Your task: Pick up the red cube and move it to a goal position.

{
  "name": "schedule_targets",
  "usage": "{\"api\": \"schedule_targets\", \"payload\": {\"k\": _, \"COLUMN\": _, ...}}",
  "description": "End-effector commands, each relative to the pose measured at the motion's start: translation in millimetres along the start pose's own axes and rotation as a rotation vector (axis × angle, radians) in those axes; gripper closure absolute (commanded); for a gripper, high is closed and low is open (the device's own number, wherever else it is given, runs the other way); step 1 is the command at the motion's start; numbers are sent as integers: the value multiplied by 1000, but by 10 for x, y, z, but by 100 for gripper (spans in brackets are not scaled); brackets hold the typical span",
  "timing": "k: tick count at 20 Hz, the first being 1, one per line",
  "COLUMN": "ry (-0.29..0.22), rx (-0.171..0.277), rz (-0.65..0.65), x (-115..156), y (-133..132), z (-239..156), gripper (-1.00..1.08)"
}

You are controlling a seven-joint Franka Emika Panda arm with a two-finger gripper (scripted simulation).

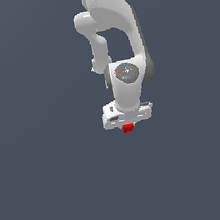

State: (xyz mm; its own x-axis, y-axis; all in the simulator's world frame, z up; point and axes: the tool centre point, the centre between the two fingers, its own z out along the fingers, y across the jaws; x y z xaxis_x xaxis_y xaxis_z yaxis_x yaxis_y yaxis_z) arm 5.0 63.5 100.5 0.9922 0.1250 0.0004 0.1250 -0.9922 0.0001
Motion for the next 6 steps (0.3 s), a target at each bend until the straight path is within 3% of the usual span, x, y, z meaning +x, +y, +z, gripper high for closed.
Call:
{"api": "schedule_targets", "payload": {"k": 1, "ry": -1, "rx": 0, "rz": 0, "x": 7, "y": -31, "z": -115, "gripper": 108}}
{"api": "schedule_targets", "payload": {"k": 6, "ry": -1, "rx": 0, "rz": 0, "x": 19, "y": -54, "z": -195, "gripper": 108}}
